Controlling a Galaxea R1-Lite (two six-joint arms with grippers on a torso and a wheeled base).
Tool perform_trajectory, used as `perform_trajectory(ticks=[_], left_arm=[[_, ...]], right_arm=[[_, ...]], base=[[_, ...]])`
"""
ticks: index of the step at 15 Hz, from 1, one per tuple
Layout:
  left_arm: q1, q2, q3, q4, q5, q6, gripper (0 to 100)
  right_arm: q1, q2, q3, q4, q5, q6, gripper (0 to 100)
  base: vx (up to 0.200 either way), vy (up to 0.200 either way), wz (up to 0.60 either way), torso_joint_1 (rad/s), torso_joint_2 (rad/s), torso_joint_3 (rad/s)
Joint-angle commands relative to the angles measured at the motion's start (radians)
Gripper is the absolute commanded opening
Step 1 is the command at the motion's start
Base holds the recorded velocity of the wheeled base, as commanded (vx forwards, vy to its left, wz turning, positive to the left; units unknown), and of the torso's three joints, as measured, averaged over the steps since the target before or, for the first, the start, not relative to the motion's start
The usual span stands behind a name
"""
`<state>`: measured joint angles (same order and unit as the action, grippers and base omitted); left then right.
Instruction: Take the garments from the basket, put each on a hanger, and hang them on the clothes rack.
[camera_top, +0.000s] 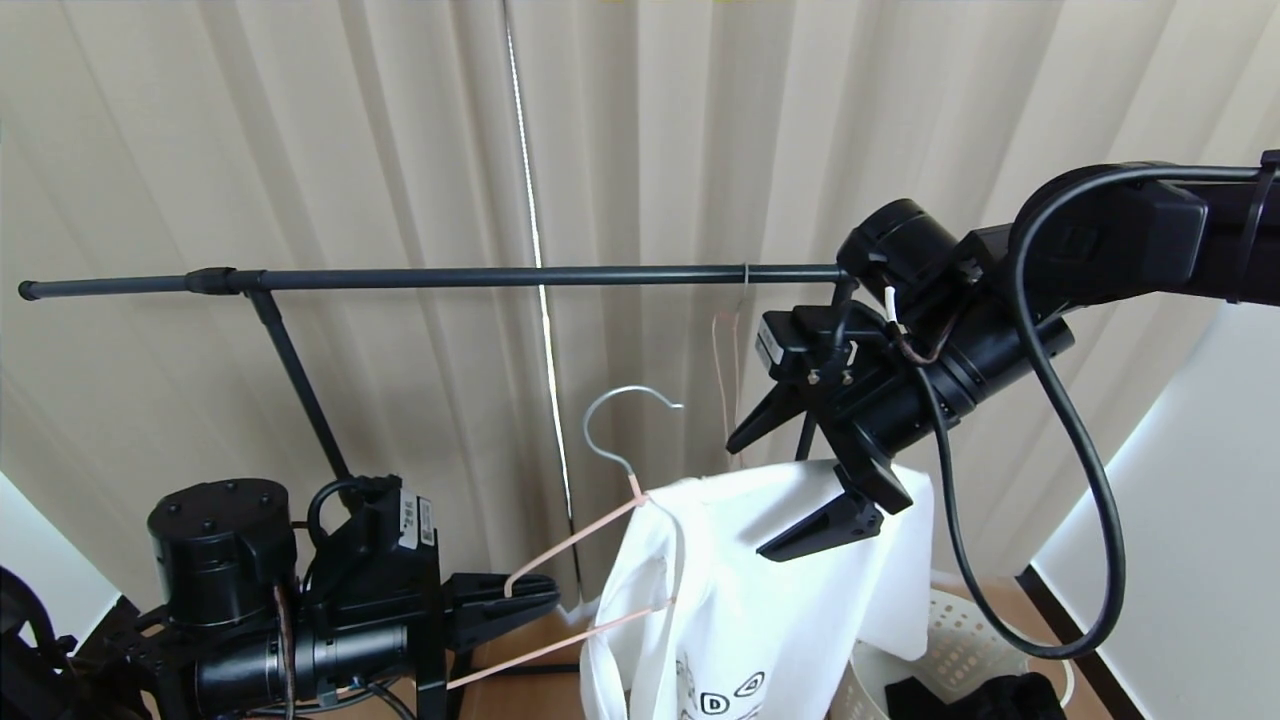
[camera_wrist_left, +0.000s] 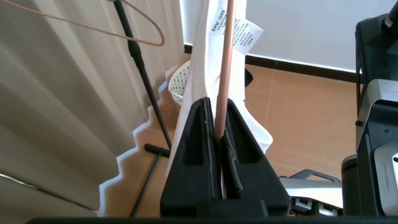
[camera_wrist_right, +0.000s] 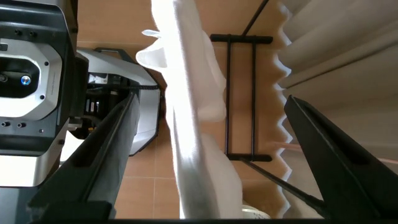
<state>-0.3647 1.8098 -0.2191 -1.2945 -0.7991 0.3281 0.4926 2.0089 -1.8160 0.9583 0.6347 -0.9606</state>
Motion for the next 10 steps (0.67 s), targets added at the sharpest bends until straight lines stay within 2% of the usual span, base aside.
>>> perform_trajectory(ticks=[1,4,5,10], left_arm=[[0.000,-0.001,-0.003,0.000,0.000,-0.001,0],[0.000,-0.003,-0.003,0.000,0.000,-0.003,0],[0.000,-0.003,-0.006,0.000,0.000,-0.006,0],[0.012,0.000,-0.003,-0.028,0.000,-0.007,0]], right_arm=[[0.000,0.001,-0.002,0.000,0.000,0.000,100],[0.008,0.019,-0.002,-0.003,0.000,0.002,100],[0.009,0.021,-0.003,-0.003,0.000,0.000,0],[0.020,0.030,-0.023,0.000,-0.006,0.002,0]], base=[[0.000,0.000,0.00,0.000,0.00,0.000],[0.000,0.000,0.00,0.000,0.00,0.000],[0.000,0.000,0.00,0.000,0.00,0.000],[0.000,0.000,0.00,0.000,0.00,0.000]])
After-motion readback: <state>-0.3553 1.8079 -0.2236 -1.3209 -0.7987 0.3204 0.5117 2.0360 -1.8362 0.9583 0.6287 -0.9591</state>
